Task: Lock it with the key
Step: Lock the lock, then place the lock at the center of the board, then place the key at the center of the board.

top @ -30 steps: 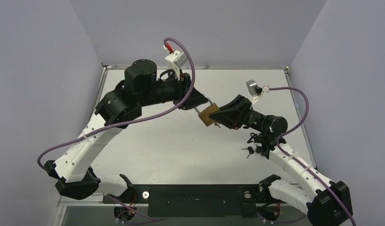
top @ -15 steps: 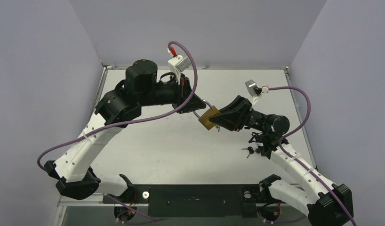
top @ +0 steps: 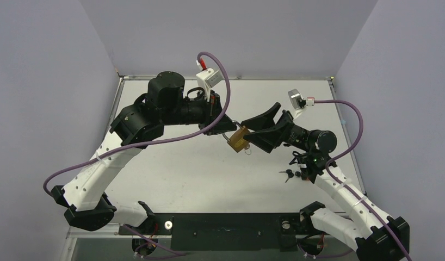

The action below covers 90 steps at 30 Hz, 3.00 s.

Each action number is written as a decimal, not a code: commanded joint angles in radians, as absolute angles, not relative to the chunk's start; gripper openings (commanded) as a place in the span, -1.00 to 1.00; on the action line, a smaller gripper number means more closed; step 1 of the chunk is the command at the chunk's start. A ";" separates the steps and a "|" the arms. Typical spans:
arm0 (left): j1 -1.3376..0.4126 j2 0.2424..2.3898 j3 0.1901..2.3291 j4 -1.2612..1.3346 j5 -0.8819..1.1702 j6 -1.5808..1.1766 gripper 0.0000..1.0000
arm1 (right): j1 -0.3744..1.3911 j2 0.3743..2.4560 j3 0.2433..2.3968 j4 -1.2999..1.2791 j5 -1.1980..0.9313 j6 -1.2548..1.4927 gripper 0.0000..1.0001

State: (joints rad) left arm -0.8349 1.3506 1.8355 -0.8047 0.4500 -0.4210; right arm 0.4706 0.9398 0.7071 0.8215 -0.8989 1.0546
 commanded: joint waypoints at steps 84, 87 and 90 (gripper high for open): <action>-0.378 1.270 1.368 -0.162 0.412 -0.718 -1.00 | 0.451 1.202 0.866 0.064 -0.448 0.632 -1.00; -0.372 1.320 1.268 -0.067 0.421 -0.763 -1.00 | 0.482 1.316 0.945 -0.010 -0.367 0.610 -1.00; -0.366 1.380 1.186 -0.024 0.411 -0.773 -1.00 | 0.511 1.444 0.999 -0.044 -0.303 0.606 -1.00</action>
